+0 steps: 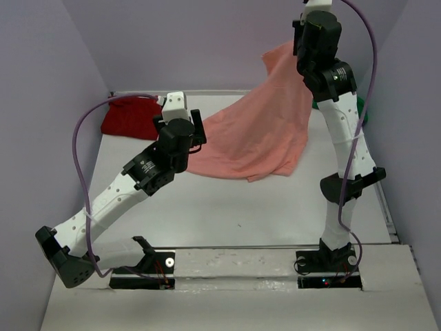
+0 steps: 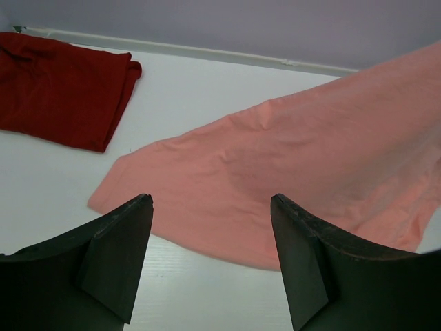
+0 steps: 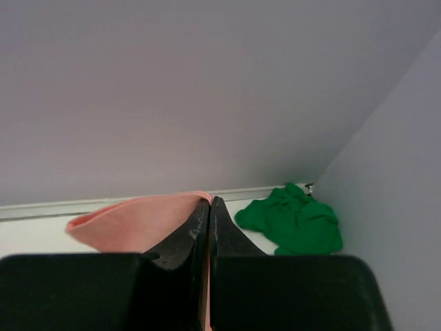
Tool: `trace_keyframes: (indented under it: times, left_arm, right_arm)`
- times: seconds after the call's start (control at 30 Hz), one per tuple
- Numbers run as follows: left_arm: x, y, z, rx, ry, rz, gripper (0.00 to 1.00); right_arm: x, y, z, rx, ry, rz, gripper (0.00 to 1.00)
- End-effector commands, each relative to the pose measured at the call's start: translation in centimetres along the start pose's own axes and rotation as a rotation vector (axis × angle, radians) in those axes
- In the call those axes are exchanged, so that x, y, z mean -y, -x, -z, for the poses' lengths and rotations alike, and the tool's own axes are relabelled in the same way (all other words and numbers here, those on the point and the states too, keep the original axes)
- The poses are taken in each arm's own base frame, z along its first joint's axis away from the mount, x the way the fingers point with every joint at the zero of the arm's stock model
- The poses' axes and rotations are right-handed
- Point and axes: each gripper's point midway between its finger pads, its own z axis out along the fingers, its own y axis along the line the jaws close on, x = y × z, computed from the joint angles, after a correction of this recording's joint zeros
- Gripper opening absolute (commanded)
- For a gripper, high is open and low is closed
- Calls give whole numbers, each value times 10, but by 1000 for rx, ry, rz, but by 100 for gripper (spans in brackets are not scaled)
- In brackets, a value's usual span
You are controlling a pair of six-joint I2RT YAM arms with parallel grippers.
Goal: Fold and stack the t-shirts
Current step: Flatten out the tshirt
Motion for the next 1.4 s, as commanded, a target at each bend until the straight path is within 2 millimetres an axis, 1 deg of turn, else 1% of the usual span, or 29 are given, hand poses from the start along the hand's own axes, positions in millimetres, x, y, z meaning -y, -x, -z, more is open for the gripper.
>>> trace_keyframes:
  times: [0.0, 0.07, 0.13, 0.23, 0.27, 0.3, 0.33, 0.37, 0.4, 0.43, 0.47, 0.5, 0.53, 0.57, 0.6, 0.63, 0.7, 0.83, 0.9, 0.93, 0.97, 1.0, 1.07, 1.13, 1.17, 1.23, 1.27, 1.3, 1.37]
  left_arm:
    - [-4, 3, 4, 16, -3, 25, 79]
    - [-2, 4, 3, 18, -9, 23, 79]
    - [-2, 4, 2, 15, -6, 14, 78]
    - [-1, 2, 0, 8, -2, 7, 79]
    - [-1, 0, 0, 5, 0, 6, 79]
    - [-2, -2, -1, 4, 8, 2, 79]
    - [-3, -3, -2, 1, 15, 6, 79]
    - [-4, -5, -2, -2, 19, 6, 79]
    - [-6, -6, -1, -4, 22, 9, 79]
    - [-6, -7, -1, -4, 22, 14, 79]
    - [-7, -7, 0, -1, 22, 20, 79]
    - [-10, -8, 2, 2, 26, 23, 79]
    - [-10, -7, 3, 5, 23, 30, 79]
    - [-11, -7, 3, 5, 25, 29, 79]
    - [-12, -7, 3, 6, 27, 28, 79]
    - [-13, -7, 3, 7, 31, 25, 79]
    - [-13, -7, 3, 6, 38, 19, 78]
    - [-14, -9, 0, 8, 50, 20, 79]
    - [-16, -9, 0, 12, 64, 21, 79]
    - [-18, -7, 0, 16, 73, 21, 79]
    - [-19, -5, 0, 20, 80, 24, 79]
    - [-20, -1, 1, 32, 87, 31, 79]
    - [-18, 4, 2, 43, 77, 26, 79]
    - [-1, 2, -1, 23, -9, -16, 79]
    - [22, -12, -5, -29, -117, -51, 79]
    - [49, -28, -10, -80, -238, -84, 79]
    - [59, -39, -12, -108, -283, -86, 79]
    - [81, -61, -15, -159, -391, -74, 80]
    - [115, -92, -9, -253, -575, -31, 80]
  right_arm:
    - [18, 43, 8, 124, 26, 70, 0]
    - [34, 66, 17, 191, -20, 47, 0]
    - [51, 97, 37, 273, -29, 16, 0]
    - [65, 116, 57, 319, -22, -6, 0]
    - [68, 127, 77, 345, -12, -26, 0]
    - [68, 132, 88, 353, -12, -30, 0]
    - [52, 133, 108, 339, 0, -12, 0]
    - [46, 142, 127, 358, -2, -33, 0]
    - [60, 152, 157, 373, -33, 25, 0]
    - [51, 132, 168, 289, -93, 85, 0]
    - [29, 156, 213, 372, -13, -101, 0]
    - [57, 160, 238, 389, -50, 35, 0]
    - [61, 153, 252, 396, -83, -71, 0]
    - [63, 149, 257, 372, -85, -35, 0]
    - [61, 145, 256, 344, -112, 62, 0]
    - [49, 142, 256, 354, -134, 104, 0]
    - [45, 139, 257, 361, -161, 82, 0]
    - [34, 164, 250, 419, -67, 13, 0]
    - [46, 175, 234, 445, -94, 1, 0]
    - [41, 171, 223, 434, -111, 39, 0]
    - [67, 176, 209, 426, -185, 32, 0]
    - [56, 172, 197, 420, -195, 79, 0]
    - [55, 170, 183, 433, -209, 110, 0]
    - [49, 163, 171, 417, -204, 126, 0]
    - [51, 161, 163, 412, -217, 137, 0]
    - [50, 160, 160, 407, -221, 146, 0]
    - [50, 159, 160, 406, -220, 144, 0]
    - [49, 157, 160, 395, -215, 146, 0]
    - [51, 157, 161, 394, -211, 147, 0]
